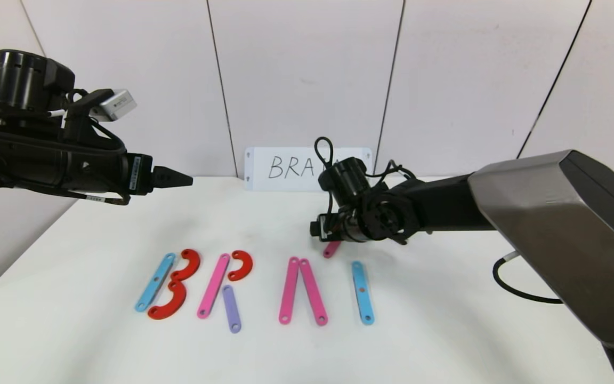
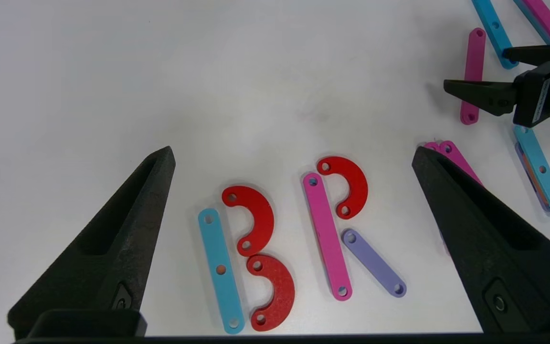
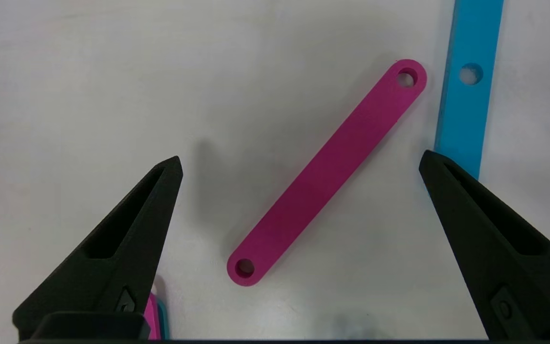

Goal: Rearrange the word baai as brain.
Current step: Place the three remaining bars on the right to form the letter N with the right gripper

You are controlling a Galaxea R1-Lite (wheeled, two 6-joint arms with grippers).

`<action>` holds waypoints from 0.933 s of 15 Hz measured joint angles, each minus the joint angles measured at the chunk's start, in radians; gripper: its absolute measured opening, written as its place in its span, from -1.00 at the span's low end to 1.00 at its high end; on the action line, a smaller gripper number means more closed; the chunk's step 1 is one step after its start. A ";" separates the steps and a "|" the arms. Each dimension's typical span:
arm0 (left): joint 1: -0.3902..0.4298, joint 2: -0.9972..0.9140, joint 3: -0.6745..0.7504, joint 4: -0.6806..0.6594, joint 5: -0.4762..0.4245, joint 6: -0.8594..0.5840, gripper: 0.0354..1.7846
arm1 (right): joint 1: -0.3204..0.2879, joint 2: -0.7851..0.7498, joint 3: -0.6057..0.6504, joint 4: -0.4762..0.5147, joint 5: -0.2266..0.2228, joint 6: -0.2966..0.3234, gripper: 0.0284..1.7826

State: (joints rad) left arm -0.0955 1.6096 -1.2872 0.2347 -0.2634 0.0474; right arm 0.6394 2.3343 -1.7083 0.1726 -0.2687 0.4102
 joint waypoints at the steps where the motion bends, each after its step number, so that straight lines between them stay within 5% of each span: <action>1: -0.002 0.001 0.001 0.000 0.001 0.000 0.95 | 0.000 0.011 -0.012 0.001 -0.001 0.003 0.95; 9: -0.028 0.013 0.006 0.000 0.001 0.000 0.95 | -0.002 0.072 -0.080 0.041 -0.003 0.011 0.90; 14: -0.031 0.014 0.006 0.000 0.001 0.000 0.95 | 0.005 0.086 -0.111 0.057 0.000 0.013 0.25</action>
State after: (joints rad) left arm -0.1270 1.6240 -1.2811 0.2351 -0.2626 0.0470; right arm 0.6445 2.4198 -1.8198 0.2294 -0.2683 0.4232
